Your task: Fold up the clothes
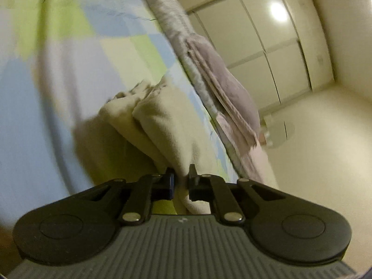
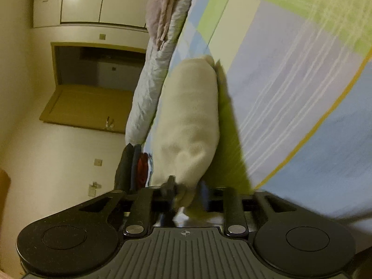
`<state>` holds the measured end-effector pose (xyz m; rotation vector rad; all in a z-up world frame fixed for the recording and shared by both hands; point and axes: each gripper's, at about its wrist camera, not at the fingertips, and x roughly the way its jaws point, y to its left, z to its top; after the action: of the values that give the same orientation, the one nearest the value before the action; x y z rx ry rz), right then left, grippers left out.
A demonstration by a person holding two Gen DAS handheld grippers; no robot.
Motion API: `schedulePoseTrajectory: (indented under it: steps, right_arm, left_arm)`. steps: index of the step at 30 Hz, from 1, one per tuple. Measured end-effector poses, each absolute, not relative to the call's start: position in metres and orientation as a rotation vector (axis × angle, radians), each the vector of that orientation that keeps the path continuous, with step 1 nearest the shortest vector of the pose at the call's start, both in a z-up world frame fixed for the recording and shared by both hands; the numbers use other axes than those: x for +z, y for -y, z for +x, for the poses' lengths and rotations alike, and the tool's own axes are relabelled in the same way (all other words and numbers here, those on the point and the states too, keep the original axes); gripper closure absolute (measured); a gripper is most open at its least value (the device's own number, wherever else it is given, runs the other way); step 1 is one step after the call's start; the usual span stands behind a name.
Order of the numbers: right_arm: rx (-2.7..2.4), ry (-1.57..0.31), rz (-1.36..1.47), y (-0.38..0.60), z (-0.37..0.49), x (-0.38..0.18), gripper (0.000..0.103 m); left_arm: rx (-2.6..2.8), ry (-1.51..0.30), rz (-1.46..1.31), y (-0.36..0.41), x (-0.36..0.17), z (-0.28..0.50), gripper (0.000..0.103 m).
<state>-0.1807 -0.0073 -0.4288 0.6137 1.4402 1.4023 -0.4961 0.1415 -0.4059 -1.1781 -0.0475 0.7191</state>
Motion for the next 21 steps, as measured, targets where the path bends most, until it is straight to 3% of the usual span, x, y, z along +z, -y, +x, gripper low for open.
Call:
schedulePoseTrajectory:
  steps: [6,8,16,17,19,21]
  right_arm:
    - [1.448,-1.397,0.542,-0.007,-0.162,-0.423,0.043]
    - [1.461,-1.393,0.520,-0.023,-0.158,-0.424,0.032]
    - [1.472,-1.374,0.472,-0.107,-0.163,-0.441,0.033]
    - [1.463,-1.364,0.464,-0.111,-0.165,-0.442,0.051]
    - [1.445,-1.332,0.457,-0.104,-0.172,-0.437,0.067]
    - [1.399,-1.330,0.459,-0.088,-0.181,-0.429,0.070]
  left_arm:
    - [0.665,-0.157,-1.111,-0.180,-0.397,-0.549,0.093]
    - [0.646,-0.150,-1.202,-0.190,-0.416,-0.555,0.091]
    - [0.630,-0.020,-1.344,-0.202,-0.445,-0.557,0.090]
    - [0.616,-0.030,-1.331,-0.207,-0.442,-0.556,0.093]
    - [0.580,-0.056,-1.299,-0.221,-0.433,-0.558,0.094]
    - [0.536,-0.088,-1.261,-0.239,-0.421,-0.564,0.094]
